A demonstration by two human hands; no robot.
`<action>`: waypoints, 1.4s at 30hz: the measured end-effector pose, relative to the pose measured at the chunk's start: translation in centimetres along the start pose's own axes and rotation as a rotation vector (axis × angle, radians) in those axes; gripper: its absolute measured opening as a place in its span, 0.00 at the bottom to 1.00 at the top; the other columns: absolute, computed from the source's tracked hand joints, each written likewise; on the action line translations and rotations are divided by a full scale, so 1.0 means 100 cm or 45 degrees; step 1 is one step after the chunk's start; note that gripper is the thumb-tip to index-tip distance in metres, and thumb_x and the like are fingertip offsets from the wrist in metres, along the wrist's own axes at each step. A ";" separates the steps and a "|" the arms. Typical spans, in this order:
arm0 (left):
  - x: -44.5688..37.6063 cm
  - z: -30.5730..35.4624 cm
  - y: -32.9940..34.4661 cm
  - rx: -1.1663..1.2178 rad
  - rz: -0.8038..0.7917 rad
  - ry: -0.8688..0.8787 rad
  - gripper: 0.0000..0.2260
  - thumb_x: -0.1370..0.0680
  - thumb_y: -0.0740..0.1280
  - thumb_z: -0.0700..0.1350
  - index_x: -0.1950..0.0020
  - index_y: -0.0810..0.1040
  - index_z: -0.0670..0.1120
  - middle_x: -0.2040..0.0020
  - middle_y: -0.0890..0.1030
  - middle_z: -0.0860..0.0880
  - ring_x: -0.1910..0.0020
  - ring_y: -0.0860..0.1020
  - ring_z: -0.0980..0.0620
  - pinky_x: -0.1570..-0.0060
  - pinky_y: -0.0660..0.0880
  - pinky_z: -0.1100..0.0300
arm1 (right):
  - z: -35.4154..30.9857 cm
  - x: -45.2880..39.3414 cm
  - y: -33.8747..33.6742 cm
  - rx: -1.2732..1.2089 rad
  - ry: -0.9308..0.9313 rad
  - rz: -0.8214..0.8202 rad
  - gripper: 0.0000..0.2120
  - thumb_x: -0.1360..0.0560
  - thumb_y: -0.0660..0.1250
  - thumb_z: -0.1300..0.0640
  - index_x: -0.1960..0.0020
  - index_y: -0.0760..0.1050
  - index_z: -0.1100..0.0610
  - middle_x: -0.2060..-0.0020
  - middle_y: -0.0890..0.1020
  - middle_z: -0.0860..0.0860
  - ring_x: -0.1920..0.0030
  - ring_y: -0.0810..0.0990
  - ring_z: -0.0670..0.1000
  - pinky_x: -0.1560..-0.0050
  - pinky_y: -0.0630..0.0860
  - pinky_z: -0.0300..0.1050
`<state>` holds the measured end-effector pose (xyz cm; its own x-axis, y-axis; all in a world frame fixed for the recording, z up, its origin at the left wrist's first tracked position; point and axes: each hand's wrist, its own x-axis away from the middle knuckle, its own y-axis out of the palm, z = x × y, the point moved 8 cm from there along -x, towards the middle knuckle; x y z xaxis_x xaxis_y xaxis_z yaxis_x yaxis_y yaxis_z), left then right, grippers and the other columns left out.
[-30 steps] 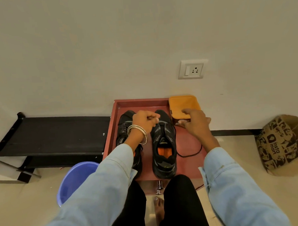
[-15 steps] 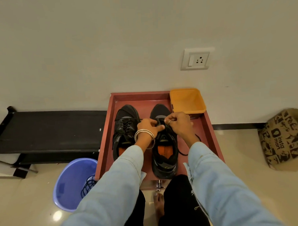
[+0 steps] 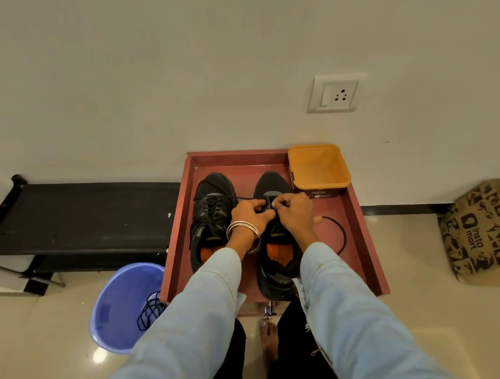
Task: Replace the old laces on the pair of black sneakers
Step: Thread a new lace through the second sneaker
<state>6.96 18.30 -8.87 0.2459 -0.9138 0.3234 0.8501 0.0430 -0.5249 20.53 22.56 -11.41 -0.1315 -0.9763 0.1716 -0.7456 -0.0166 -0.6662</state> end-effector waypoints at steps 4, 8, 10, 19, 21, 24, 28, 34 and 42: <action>-0.007 -0.001 -0.001 -0.064 -0.022 0.054 0.18 0.25 0.69 0.48 0.37 0.78 0.44 0.43 0.81 0.45 0.41 0.77 0.48 0.37 0.71 0.57 | 0.007 -0.001 0.010 -0.158 0.194 -0.039 0.10 0.37 0.62 0.49 0.66 0.77 0.33 0.54 0.82 0.48 0.44 0.75 0.56 0.38 0.63 0.66; -0.015 -0.001 -0.005 -0.193 0.042 0.097 0.12 0.21 0.64 0.46 0.40 0.81 0.46 0.43 0.82 0.45 0.43 0.78 0.46 0.38 0.71 0.58 | 0.006 -0.002 0.009 -0.144 0.318 -0.067 0.08 0.34 0.63 0.51 0.67 0.80 0.44 0.51 0.81 0.50 0.40 0.70 0.57 0.37 0.60 0.66; -0.017 -0.001 -0.006 -0.236 0.063 0.102 0.11 0.22 0.66 0.47 0.42 0.81 0.47 0.45 0.82 0.45 0.45 0.79 0.47 0.40 0.72 0.58 | 0.007 -0.005 0.009 -0.068 0.383 -0.056 0.09 0.31 0.62 0.51 0.62 0.81 0.49 0.48 0.80 0.51 0.40 0.68 0.57 0.38 0.61 0.65; -0.023 -0.004 -0.010 -0.186 0.131 0.092 0.10 0.27 0.72 0.45 0.46 0.84 0.49 0.50 0.84 0.48 0.48 0.81 0.48 0.41 0.75 0.55 | 0.005 -0.008 0.016 0.145 0.441 -0.200 0.17 0.25 0.58 0.49 0.41 0.76 0.55 0.38 0.73 0.54 0.36 0.66 0.57 0.38 0.63 0.56; -0.025 -0.002 -0.011 -0.241 0.134 0.083 0.09 0.26 0.72 0.46 0.47 0.84 0.50 0.51 0.84 0.47 0.50 0.81 0.48 0.43 0.76 0.55 | 0.006 -0.010 0.018 0.082 0.391 -0.222 0.13 0.23 0.61 0.49 0.46 0.80 0.52 0.39 0.75 0.54 0.36 0.65 0.57 0.40 0.60 0.54; -0.029 0.007 -0.014 -0.374 0.138 0.091 0.05 0.25 0.69 0.48 0.52 0.84 0.52 0.54 0.84 0.47 0.54 0.81 0.46 0.51 0.77 0.55 | 0.012 -0.007 0.019 -0.011 0.362 -0.182 0.07 0.25 0.66 0.46 0.56 0.82 0.46 0.40 0.75 0.52 0.37 0.65 0.58 0.38 0.60 0.60; -0.032 0.016 -0.012 -0.509 0.143 0.141 0.07 0.22 0.64 0.47 0.53 0.82 0.50 0.53 0.83 0.44 0.53 0.80 0.42 0.54 0.76 0.53 | 0.008 -0.003 0.015 -0.174 0.293 -0.108 0.07 0.25 0.68 0.48 0.59 0.83 0.47 0.43 0.78 0.54 0.40 0.69 0.56 0.47 0.62 0.52; -0.037 -0.001 -0.015 -0.408 0.179 0.029 0.09 0.21 0.62 0.48 0.52 0.79 0.45 0.52 0.81 0.42 0.54 0.80 0.40 0.53 0.77 0.50 | -0.001 0.023 -0.019 0.094 0.032 0.030 0.11 0.31 0.74 0.50 0.49 0.78 0.47 0.45 0.76 0.50 0.39 0.69 0.54 0.39 0.68 0.58; -0.026 0.038 -0.061 1.079 0.230 -0.191 0.07 0.21 0.61 0.39 0.59 0.74 0.43 0.60 0.81 0.43 0.59 0.82 0.43 0.56 0.81 0.48 | -0.004 0.048 -0.021 0.220 -0.085 0.060 0.14 0.26 0.69 0.50 0.49 0.77 0.62 0.50 0.76 0.57 0.47 0.75 0.57 0.49 0.73 0.50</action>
<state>2.91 21.96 -3.50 0.4176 -0.8041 0.4230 0.8374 0.5213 0.1643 21.16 18.00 -8.87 -0.1157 -0.9890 0.0922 -0.6155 -0.0015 -0.7882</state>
